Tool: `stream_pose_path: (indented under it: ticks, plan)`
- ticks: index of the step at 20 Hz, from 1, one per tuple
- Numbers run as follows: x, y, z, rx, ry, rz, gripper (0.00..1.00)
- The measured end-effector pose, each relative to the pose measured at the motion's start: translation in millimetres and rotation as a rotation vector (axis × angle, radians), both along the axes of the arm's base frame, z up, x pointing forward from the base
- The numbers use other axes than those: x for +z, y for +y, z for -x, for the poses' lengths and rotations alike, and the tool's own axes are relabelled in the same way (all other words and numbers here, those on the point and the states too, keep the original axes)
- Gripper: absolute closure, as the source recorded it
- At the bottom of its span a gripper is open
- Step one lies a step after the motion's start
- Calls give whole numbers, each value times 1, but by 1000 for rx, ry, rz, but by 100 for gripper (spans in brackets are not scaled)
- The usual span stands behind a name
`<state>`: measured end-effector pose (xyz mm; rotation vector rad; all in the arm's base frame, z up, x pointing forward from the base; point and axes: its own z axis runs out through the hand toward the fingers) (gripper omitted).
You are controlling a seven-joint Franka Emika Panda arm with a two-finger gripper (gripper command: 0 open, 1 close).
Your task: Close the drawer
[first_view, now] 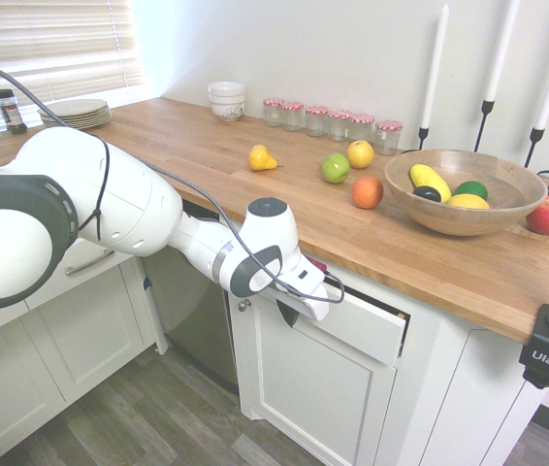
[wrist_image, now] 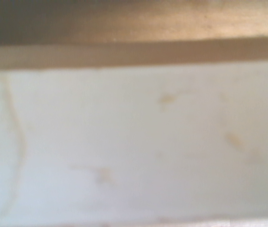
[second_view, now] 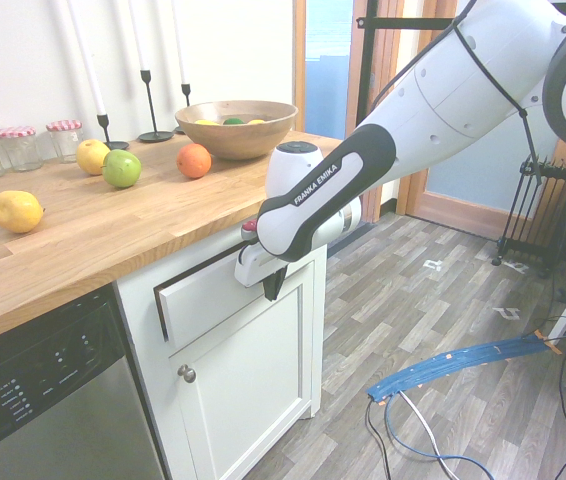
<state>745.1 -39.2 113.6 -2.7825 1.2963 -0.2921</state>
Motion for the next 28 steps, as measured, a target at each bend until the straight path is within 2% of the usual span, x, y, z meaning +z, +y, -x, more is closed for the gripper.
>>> stream_pose_path:
  ticks: [3,6,8,16,17,21,28]
  plan:
    - [-14,-12,17,-11,150,-42,100]
    - [-23,-24,41,-20,211,-51,100]
    - [-15,-24,54,-16,225,-54,100]
    - [71,-14,106,-9,183,-59,100]
    - [79,-13,115,-8,179,-60,0]
    - [100,-11,161,-7,180,-61,0]
    - [110,-7,245,3,176,-50,0]
